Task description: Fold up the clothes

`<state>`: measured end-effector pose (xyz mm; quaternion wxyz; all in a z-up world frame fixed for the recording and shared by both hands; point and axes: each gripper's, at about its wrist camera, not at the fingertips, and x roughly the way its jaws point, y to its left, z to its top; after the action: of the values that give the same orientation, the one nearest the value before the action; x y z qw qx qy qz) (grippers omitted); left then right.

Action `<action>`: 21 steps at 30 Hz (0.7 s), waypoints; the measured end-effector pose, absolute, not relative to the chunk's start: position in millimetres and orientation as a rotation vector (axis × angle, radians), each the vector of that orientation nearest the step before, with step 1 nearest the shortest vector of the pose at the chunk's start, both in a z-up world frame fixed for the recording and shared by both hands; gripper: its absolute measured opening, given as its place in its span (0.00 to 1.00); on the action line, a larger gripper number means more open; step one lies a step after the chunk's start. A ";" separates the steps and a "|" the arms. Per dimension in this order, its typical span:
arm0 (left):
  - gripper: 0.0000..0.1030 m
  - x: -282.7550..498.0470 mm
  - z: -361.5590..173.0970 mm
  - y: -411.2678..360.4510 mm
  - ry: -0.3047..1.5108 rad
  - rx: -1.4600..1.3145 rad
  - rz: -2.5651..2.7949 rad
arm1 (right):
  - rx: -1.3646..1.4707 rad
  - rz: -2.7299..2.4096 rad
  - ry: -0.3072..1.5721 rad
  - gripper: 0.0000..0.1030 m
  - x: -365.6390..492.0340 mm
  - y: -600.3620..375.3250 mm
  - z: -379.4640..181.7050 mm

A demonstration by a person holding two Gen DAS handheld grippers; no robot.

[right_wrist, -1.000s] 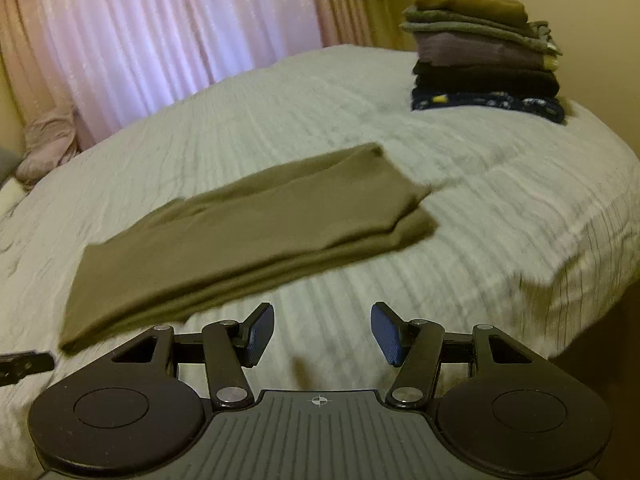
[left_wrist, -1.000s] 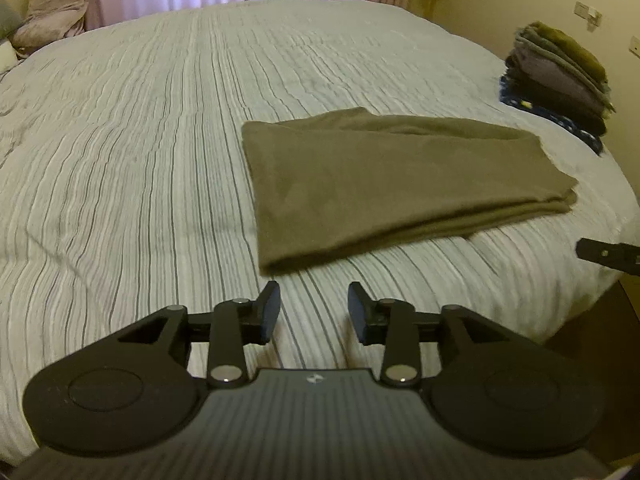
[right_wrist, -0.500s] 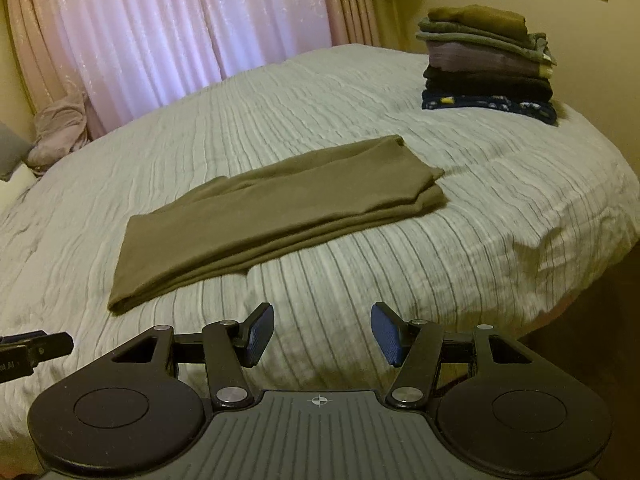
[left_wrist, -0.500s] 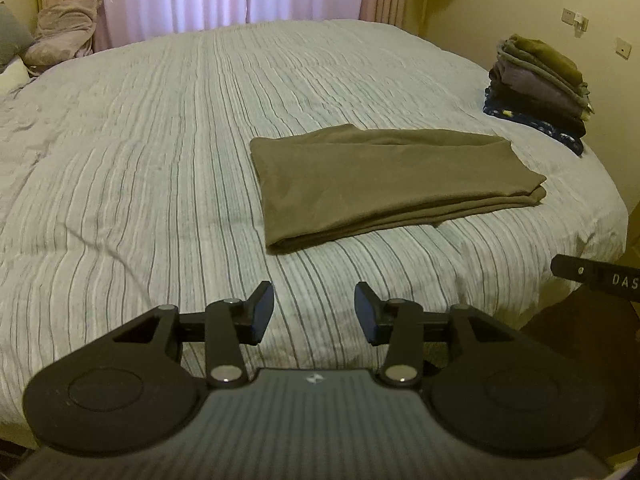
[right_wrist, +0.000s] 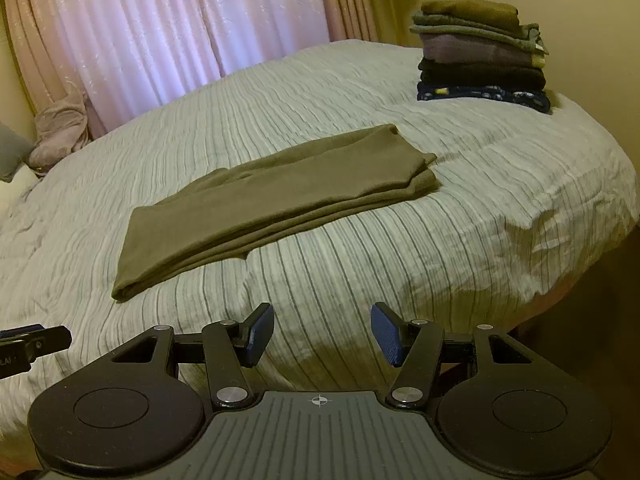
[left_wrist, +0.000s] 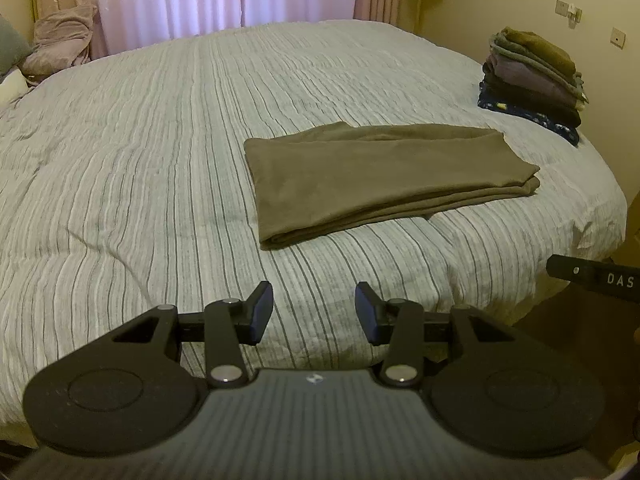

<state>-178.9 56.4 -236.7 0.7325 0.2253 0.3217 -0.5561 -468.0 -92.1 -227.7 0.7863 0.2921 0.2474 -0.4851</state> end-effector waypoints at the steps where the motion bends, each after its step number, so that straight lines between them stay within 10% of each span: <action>1: 0.40 -178.8 -237.9 54.8 0.710 0.500 -1.223 | 0.632 -1.046 0.533 0.56 -468.2 -93.2 -228.2; 21: 0.41 -151.5 -263.3 23.5 0.789 0.415 -1.265 | 0.706 -1.055 0.579 0.56 -461.9 -140.7 -259.8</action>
<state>-151.5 23.5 -263.3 0.7153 0.1872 0.3563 -0.5713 -461.9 -140.7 -259.8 0.7663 0.3251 0.2668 -0.4858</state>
